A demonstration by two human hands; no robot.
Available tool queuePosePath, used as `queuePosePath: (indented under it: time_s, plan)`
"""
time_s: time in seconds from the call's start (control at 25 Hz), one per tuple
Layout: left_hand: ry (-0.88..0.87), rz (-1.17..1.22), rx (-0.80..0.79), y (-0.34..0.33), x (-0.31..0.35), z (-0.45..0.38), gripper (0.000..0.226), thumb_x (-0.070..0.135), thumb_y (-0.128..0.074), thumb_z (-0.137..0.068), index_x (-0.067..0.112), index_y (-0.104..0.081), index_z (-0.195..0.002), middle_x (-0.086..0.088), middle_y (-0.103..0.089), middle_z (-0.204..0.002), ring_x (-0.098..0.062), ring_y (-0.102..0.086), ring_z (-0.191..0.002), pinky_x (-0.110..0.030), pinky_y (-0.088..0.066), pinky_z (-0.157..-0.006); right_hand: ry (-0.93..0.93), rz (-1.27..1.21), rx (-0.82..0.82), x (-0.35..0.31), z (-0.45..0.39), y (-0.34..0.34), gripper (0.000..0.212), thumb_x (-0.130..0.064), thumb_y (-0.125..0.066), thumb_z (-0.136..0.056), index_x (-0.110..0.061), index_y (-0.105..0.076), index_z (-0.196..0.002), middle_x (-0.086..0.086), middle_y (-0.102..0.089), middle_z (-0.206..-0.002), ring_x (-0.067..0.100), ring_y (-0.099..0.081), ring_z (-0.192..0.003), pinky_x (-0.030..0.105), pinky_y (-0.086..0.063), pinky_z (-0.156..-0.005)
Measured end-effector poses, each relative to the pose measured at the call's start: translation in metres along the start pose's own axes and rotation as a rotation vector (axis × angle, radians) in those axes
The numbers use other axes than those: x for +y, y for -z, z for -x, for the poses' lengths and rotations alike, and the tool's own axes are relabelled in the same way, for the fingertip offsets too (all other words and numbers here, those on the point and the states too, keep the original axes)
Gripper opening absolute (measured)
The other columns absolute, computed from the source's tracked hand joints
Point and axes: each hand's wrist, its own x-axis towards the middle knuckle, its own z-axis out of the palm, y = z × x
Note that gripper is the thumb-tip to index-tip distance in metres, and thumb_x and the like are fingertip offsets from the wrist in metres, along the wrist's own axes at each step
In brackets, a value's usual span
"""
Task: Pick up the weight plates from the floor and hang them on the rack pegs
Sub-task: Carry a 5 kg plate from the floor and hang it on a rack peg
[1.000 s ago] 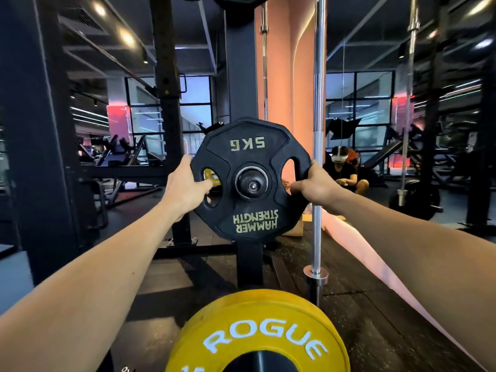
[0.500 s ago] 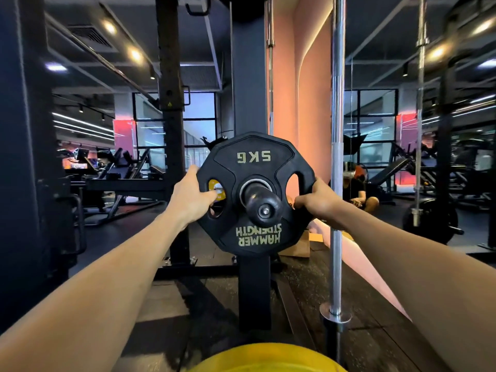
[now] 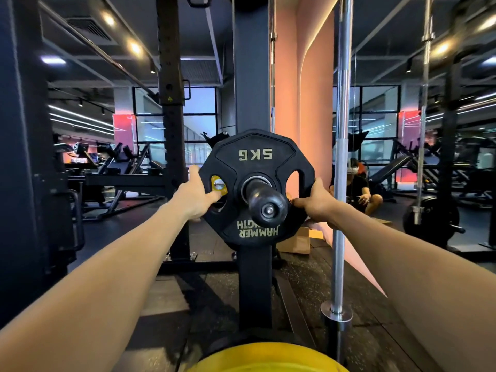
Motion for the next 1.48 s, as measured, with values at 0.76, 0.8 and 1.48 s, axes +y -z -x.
queuePosePath:
  time_s: [0.76, 0.8, 1.48]
  plan:
    - [0.356, -0.371, -0.916, 0.127, 0.083, 0.154, 0.078, 0.074, -0.06, -0.071, 0.041, -0.038, -0.138, 0.001, -0.049, -0.138, -0.027, -0.048, -0.123, -0.038, -0.042, -0.096, -0.375, 0.662, -0.684, -0.088, 0.177, 0.112, 0.065, -0.047, -0.068, -0.078, -0.014, -0.047, -0.131, 0.011, -0.051, -0.136, 0.029, -0.05, -0.121, 0.035, -0.043, -0.093]
    - [0.389, -0.352, -0.954, 0.14, 0.095, 0.174, 0.074, 0.074, -0.06, -0.071, 0.039, -0.044, -0.134, 0.002, -0.05, -0.137, -0.025, -0.048, -0.122, -0.036, -0.041, -0.094, -0.416, 0.665, -0.75, -0.102, 0.196, 0.12, 0.068, -0.048, -0.067, -0.079, -0.015, -0.044, -0.134, 0.01, -0.048, -0.139, 0.03, -0.048, -0.123, 0.035, -0.042, -0.093]
    - [1.094, -0.09, -1.205, 0.287, 0.174, 0.502, 0.064, 0.062, -0.061, -0.083, 0.025, -0.05, -0.134, -0.005, -0.055, -0.136, -0.024, -0.054, -0.117, -0.03, -0.04, -0.089, -0.6, 0.7, -1.471, -0.177, 0.426, 0.147, 0.072, -0.057, -0.058, -0.081, -0.018, -0.039, -0.139, 0.007, -0.044, -0.143, 0.028, -0.048, -0.123, 0.042, -0.042, -0.099]
